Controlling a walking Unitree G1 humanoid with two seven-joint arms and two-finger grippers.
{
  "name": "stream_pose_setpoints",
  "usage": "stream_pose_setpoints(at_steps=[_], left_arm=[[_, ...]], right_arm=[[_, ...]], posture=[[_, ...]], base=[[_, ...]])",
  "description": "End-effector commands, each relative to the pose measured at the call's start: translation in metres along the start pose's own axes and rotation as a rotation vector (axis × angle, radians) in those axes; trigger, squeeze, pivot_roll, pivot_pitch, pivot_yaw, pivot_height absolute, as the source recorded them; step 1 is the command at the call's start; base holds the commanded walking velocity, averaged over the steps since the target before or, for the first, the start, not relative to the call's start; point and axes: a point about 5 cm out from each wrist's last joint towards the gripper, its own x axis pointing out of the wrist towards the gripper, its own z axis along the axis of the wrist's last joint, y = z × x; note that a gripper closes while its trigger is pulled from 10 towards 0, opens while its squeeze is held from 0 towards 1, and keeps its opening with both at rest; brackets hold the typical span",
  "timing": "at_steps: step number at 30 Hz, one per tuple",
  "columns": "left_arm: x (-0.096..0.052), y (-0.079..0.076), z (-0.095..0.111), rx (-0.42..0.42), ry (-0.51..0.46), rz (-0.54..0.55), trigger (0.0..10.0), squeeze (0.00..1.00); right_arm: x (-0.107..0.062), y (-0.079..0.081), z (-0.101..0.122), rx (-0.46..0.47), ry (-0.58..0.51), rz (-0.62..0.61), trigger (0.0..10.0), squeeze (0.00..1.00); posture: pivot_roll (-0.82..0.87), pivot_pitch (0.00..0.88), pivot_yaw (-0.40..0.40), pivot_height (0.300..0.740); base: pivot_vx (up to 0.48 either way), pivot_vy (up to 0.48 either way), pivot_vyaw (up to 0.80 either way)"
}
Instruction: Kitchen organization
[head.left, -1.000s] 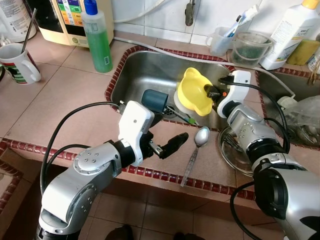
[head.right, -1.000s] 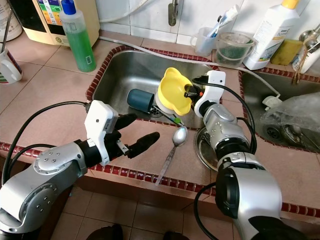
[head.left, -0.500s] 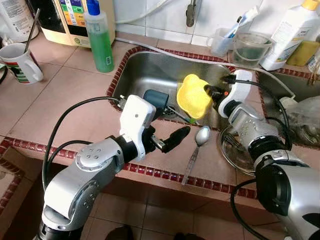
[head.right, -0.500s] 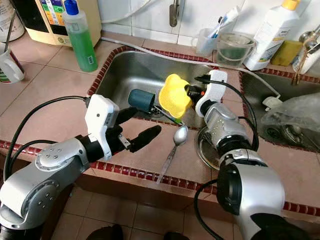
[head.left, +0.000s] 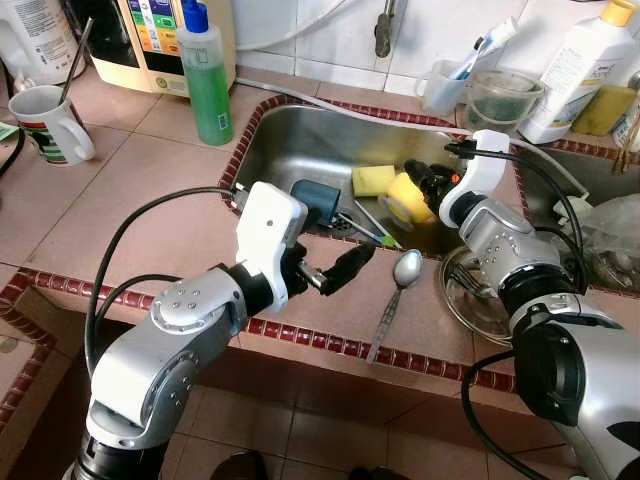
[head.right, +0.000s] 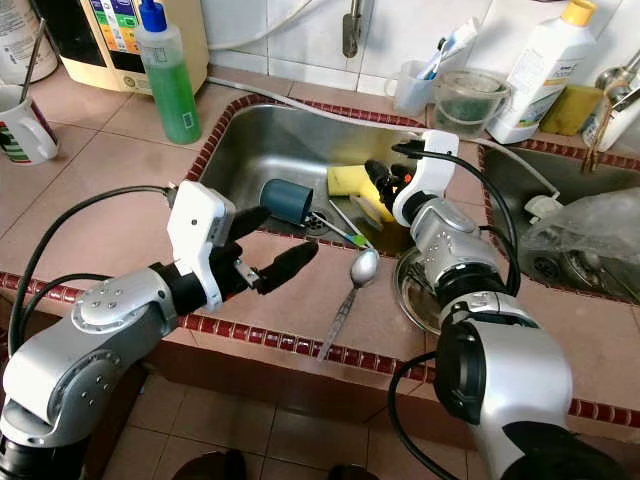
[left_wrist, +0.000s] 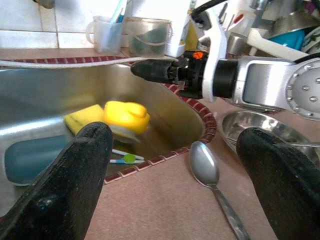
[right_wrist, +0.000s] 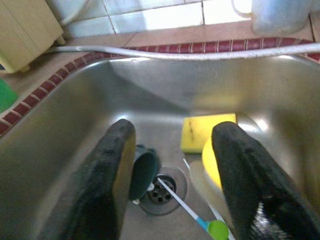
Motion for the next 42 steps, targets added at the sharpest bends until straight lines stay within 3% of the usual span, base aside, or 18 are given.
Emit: stream_pose_setpoints(at_steps=[1,6,15,19,30,34,42], left_arm=[[0.001,0.002,0.002,0.018,-0.004,0.005,10.0,0.0],[0.002,0.017,0.003,0.027,-0.035,0.087,10.0,0.0],[0.009,0.046,0.001,0.06,-0.108,0.261,10.0,0.0],[0.011,0.052,0.0,0.049,-0.129,0.277,10.0,0.0],[0.01,0.078,-0.025,0.026,-0.174,0.455,10.0,0.0],[0.008,0.082,-0.033,0.03,-0.164,0.482,10.0,0.0],[-0.003,0.084,-0.048,0.077,-0.183,0.537,10.0,0.0]], right_arm=[[0.0,-0.002,0.005,-0.006,-0.011,-0.006,10.0,1.0],[-0.002,0.0,0.013,-0.134,-0.114,-0.002,10.0,1.0],[-0.014,-0.006,0.017,-0.203,-0.297,-0.056,10.0,1.0],[-0.017,-0.005,0.016,-0.224,-0.341,-0.062,10.0,1.0],[-0.048,0.007,-0.001,-0.3,-0.53,-0.143,10.0,1.0],[-0.056,0.011,-0.004,-0.323,-0.547,-0.157,10.0,1.0],[-0.078,0.028,-0.035,-0.364,-0.522,-0.17,10.0,1.0]], posture=[[0.15,0.124,-0.087,0.74],[0.15,0.084,-0.088,0.74],[0.12,0.0,-0.074,0.74],[0.11,0.0,-0.066,0.74],[0.07,0.0,-0.026,0.74],[0.07,0.0,-0.023,0.74],[0.06,0.0,-0.032,0.74]], base=[[0.0,0.0,0.0],[0.0,0.0,0.0],[0.0,0.0,0.0],[0.0,0.0,0.0],[0.0,0.0,0.0],[0.0,0.0,0.0],[0.0,0.0,0.0]])
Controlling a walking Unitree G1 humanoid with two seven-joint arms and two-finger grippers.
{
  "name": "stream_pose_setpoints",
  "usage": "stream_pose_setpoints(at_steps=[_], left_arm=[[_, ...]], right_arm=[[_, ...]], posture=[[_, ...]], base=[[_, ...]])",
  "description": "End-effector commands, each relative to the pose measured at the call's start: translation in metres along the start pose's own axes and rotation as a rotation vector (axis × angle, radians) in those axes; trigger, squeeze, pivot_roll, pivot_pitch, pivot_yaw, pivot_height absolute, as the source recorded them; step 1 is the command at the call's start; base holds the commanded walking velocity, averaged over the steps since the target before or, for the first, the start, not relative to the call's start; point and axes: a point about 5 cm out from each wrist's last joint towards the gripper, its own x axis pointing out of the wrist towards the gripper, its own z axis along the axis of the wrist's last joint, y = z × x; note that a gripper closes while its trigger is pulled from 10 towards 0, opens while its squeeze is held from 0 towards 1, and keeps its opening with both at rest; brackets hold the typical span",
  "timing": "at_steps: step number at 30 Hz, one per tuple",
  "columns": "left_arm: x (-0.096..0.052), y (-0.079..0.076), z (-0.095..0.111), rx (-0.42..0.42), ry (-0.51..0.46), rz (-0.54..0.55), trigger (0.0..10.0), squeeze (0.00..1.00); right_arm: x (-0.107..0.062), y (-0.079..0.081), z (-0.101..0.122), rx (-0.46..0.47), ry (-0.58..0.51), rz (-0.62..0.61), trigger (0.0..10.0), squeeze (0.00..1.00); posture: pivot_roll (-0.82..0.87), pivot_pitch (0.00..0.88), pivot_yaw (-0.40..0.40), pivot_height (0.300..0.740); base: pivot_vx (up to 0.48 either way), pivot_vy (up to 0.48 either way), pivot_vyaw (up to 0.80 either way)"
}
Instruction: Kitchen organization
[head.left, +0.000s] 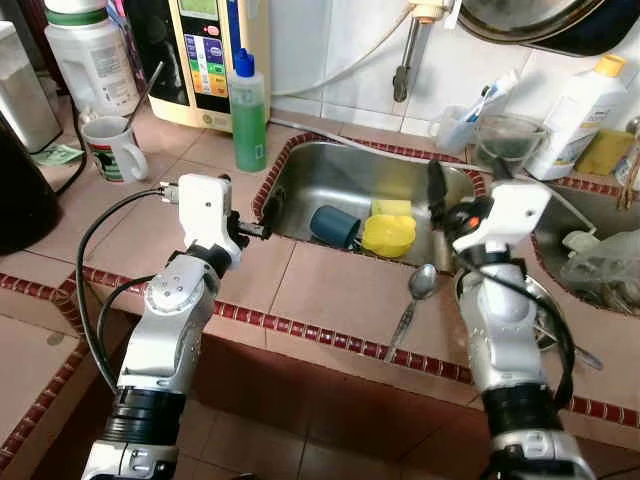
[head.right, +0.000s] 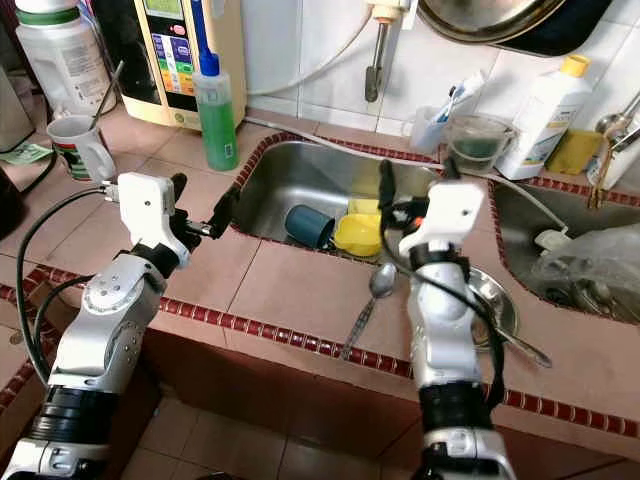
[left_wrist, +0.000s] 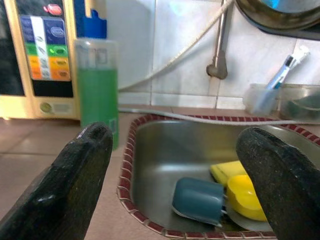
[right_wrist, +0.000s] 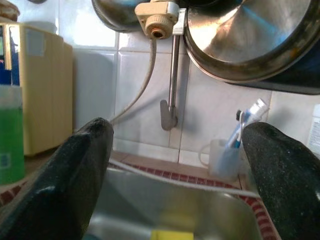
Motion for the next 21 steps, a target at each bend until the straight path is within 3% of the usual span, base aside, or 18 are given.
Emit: stream_pose_setpoints(at_steps=[1,8,13,14,21], left_arm=[[-0.005,0.0,-0.006,0.009,-0.001,0.025,10.0,0.0],[-0.018,-0.002,-0.02,-0.012,-0.003,0.04,10.0,0.0],[-0.018,-0.002,-0.02,-0.026,-0.015,0.051,10.0,0.0],[-0.018,-0.002,-0.018,-0.03,-0.031,0.041,10.0,0.0],[-0.019,-0.006,-0.017,-0.012,-0.035,-0.011,10.0,0.0]], right_arm=[[-0.006,0.002,0.003,-0.01,-0.015,-0.004,10.0,1.0],[-0.027,0.005,-0.008,0.008,0.061,-0.058,10.0,1.0],[-0.031,0.006,-0.009,-0.001,0.082,-0.063,10.0,1.0],[-0.031,0.005,-0.009,-0.006,0.086,-0.065,10.0,0.0],[-0.029,0.006,-0.007,-0.018,0.088,-0.045,10.0,0.0]], posture=[[0.07,0.0,-0.04,0.74],[0.07,0.0,-0.049,0.74],[0.08,0.0,-0.053,0.74],[0.08,0.0,-0.053,0.74],[0.07,0.0,-0.055,0.74]], base=[[0.0,0.0,0.0],[0.0,0.0,0.0],[0.0,0.0,0.0],[0.0,0.0,0.0],[0.0,0.0,0.0]])
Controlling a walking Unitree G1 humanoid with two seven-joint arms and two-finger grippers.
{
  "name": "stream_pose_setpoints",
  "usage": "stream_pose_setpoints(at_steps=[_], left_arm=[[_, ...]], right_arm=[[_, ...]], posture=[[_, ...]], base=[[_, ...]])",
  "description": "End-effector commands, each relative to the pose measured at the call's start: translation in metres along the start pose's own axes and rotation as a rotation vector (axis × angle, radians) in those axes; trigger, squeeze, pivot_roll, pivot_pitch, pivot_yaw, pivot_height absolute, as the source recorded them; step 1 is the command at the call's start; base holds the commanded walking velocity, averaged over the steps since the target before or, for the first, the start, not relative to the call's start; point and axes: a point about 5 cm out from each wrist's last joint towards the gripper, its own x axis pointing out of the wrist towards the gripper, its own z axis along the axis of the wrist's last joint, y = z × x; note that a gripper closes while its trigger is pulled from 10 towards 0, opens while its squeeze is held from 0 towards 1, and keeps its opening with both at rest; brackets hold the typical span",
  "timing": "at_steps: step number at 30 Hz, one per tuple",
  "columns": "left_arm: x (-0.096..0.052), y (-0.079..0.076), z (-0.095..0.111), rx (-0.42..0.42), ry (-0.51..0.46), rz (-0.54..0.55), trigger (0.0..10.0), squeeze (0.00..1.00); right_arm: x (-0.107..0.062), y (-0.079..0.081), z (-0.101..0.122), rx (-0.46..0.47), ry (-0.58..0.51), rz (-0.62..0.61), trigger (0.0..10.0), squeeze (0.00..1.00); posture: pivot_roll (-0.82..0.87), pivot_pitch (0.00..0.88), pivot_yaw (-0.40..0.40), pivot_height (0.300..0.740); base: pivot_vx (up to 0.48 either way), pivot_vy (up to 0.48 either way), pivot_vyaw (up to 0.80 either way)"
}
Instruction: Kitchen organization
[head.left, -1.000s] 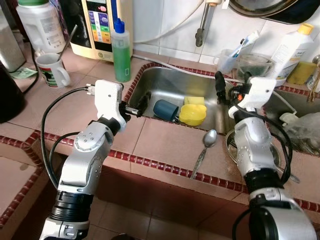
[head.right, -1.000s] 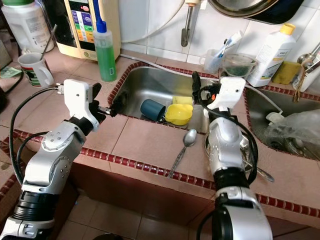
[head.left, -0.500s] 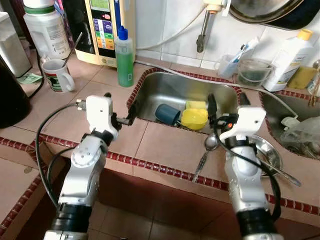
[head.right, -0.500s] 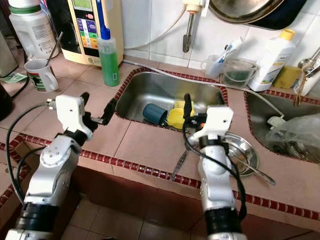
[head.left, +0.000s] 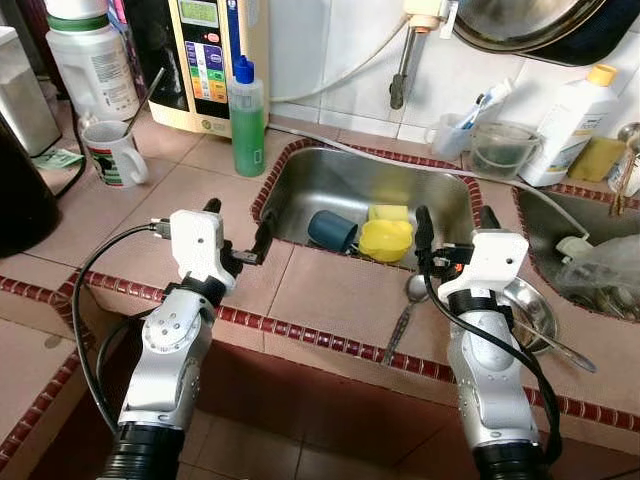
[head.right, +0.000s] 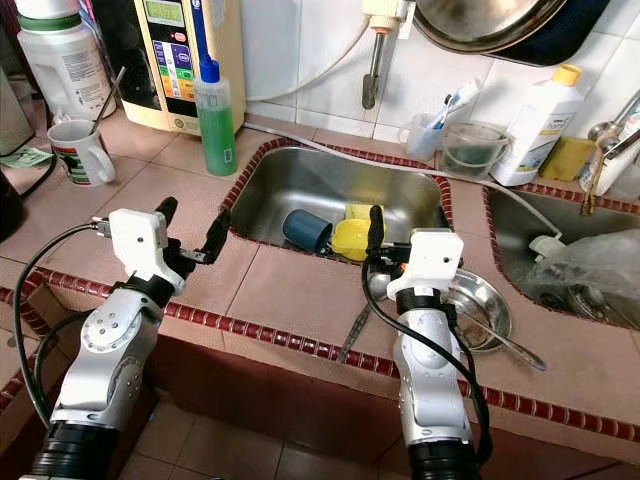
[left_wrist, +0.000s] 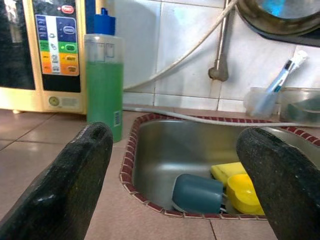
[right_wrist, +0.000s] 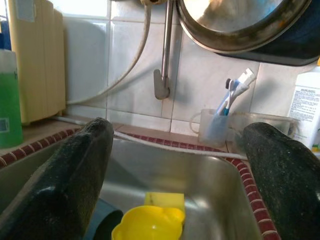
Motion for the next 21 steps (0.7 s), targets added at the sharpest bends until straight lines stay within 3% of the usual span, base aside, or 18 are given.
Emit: stream_pose_setpoints(at_steps=[1,9,21], left_arm=[[-0.0006,-0.003,0.0014,0.004,-0.009,-0.024,10.0,0.0],[-0.0049,-0.0052,0.0,-0.021,-0.009,-0.042,10.0,0.0],[-0.0069,-0.0068,-0.0003,-0.032,-0.008,-0.046,10.0,0.0]], right_arm=[[0.0009,-0.0013,0.0039,-0.009,-0.01,0.006,10.0,0.0],[-0.003,-0.0026,0.0016,-0.02,0.012,0.011,10.0,0.0],[-0.0063,-0.0024,-0.0003,-0.025,0.029,0.024,10.0,0.0]], posture=[[0.07,0.0,-0.056,0.74],[0.08,0.0,-0.06,0.74],[0.08,0.0,-0.067,0.74]], base=[[0.0,0.0,0.0],[0.0,-0.169,0.0],[0.0,-0.377,0.0]])
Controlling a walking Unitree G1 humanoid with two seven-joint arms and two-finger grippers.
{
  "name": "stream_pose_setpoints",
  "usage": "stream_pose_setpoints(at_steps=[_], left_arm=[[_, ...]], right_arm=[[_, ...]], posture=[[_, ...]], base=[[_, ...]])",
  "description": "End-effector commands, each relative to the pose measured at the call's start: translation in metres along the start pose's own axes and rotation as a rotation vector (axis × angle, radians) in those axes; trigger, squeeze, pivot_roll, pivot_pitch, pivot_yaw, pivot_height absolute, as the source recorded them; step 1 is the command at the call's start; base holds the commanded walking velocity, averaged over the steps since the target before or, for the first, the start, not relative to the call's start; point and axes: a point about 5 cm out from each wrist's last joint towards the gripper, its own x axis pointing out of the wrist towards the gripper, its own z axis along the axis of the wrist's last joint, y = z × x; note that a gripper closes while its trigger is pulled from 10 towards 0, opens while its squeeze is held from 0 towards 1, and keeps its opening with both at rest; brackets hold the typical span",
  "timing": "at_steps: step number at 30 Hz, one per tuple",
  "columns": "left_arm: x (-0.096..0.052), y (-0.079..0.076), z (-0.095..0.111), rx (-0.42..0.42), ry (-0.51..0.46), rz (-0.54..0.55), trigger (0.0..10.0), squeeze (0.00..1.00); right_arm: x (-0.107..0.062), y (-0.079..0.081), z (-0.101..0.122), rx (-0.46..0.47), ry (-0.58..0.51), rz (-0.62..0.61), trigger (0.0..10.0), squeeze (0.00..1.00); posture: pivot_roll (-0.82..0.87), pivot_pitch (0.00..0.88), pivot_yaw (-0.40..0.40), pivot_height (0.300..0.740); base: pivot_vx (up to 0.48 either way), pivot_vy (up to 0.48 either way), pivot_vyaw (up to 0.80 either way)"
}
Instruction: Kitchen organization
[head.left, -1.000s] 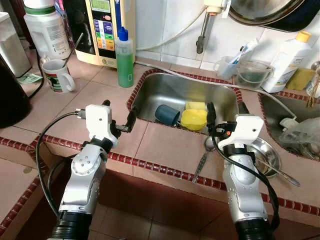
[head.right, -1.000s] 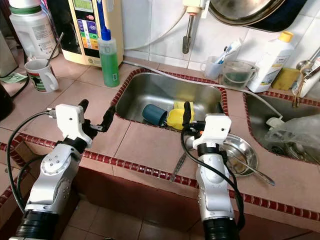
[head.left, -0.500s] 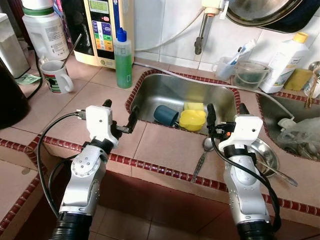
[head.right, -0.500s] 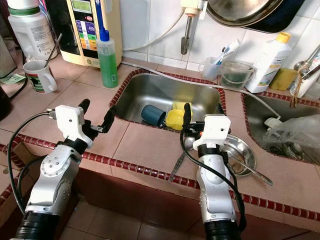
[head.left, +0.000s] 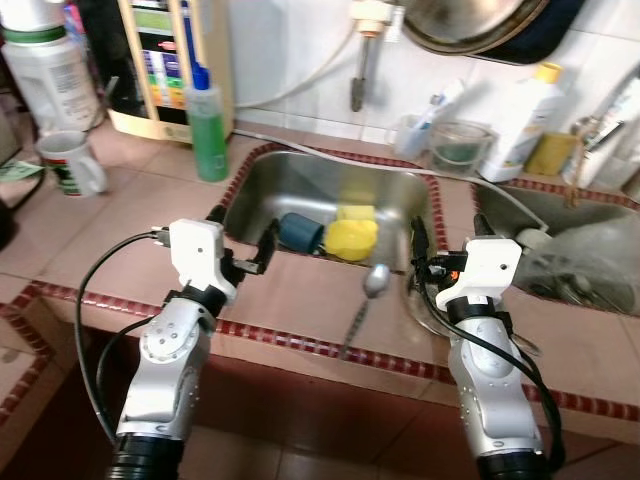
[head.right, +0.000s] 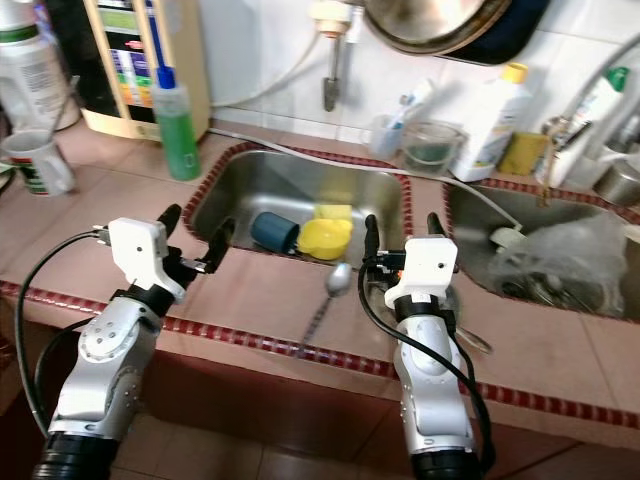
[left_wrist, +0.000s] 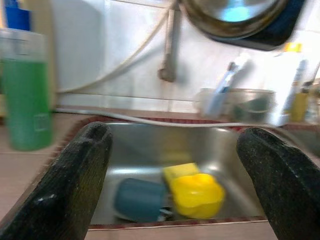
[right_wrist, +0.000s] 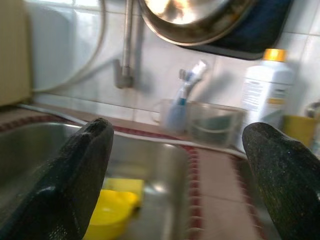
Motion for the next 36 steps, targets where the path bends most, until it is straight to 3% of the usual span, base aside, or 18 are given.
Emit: stream_pose_setpoints(at_steps=[1,16,23,28,33,36], left_arm=[[-0.002,0.006,0.005,0.013,-0.012,0.013,10.0,0.0],[-0.002,0.006,0.006,0.009,-0.011,0.011,10.0,0.0],[-0.002,0.005,0.007,-0.031,-0.013,0.008,10.0,0.0],[-0.005,0.001,0.008,0.026,-0.004,-0.046,10.0,0.0],[-0.008,-0.003,0.009,0.021,0.017,-0.095,10.0,0.0],[-0.011,-0.014,0.011,0.076,0.029,-0.163,10.0,0.0]], right_arm=[[0.002,0.004,0.005,0.009,-0.016,0.013,10.0,0.0],[0.0,0.004,0.005,0.003,-0.01,0.024,10.0,0.0],[0.0,0.004,0.005,-0.001,-0.006,0.027,10.0,0.0],[-0.003,0.004,0.002,0.001,0.014,0.039,10.0,0.0],[-0.007,0.006,-0.003,0.024,0.057,0.074,10.0,0.0],[-0.01,0.006,-0.008,0.033,0.106,0.099,10.0,0.0]], posture=[[0.08,0.0,-0.068,0.74],[0.08,0.0,-0.069,0.74],[0.08,0.0,-0.069,0.74],[0.08,0.0,-0.07,0.74],[0.08,0.0,-0.067,0.74],[0.08,0.0,-0.066,0.74]], base=[[0.0,-0.386,0.0],[0.0,-0.38,0.0],[0.0,0.0,0.0],[0.0,0.0,0.0],[0.0,0.0,0.0],[0.0,0.0,0.0]])
